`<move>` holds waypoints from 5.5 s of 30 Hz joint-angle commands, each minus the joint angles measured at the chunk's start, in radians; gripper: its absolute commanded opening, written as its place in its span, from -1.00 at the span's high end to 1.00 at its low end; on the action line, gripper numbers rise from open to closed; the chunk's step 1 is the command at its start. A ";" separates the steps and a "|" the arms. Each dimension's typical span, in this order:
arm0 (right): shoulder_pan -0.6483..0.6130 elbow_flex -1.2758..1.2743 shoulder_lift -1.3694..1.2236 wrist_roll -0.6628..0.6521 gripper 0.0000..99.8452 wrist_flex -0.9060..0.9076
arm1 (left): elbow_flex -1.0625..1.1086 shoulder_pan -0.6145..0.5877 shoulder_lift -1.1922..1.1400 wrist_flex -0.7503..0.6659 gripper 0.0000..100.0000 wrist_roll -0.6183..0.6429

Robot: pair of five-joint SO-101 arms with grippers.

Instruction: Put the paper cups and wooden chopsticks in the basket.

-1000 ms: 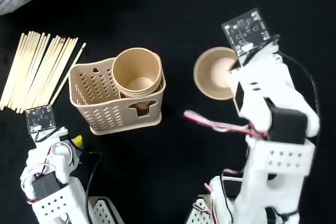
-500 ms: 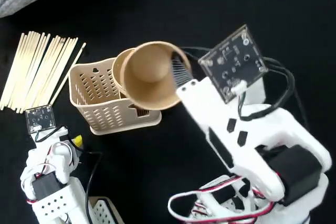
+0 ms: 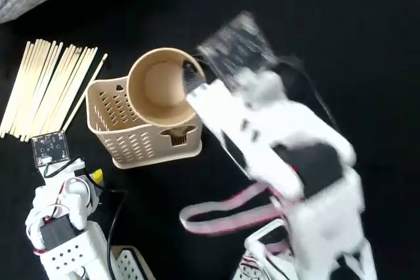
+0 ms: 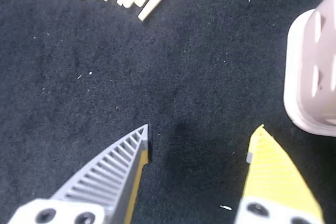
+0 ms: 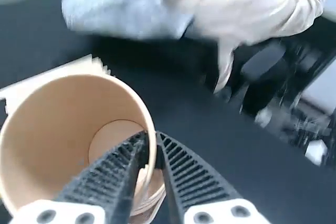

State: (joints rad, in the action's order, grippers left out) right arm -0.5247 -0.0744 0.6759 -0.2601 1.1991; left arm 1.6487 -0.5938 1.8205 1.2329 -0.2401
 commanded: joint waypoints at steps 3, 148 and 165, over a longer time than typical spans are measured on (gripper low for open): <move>0.034 -0.027 -0.021 0.009 0.98 -0.040 | -0.004 0.012 0.003 -0.017 0.41 -0.008; 0.410 -1.609 1.210 -0.153 0.98 -0.298 | -3.301 0.085 -3.205 0.427 0.66 -0.118; 0.410 -1.609 1.210 -0.152 0.98 -0.298 | -3.307 0.094 -2.986 0.528 0.95 -0.078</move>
State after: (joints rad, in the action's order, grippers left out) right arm -0.1258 -1.6855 1.8052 -0.4166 0.8999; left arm -1.6364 -0.4895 -1.3080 1.7499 -0.3506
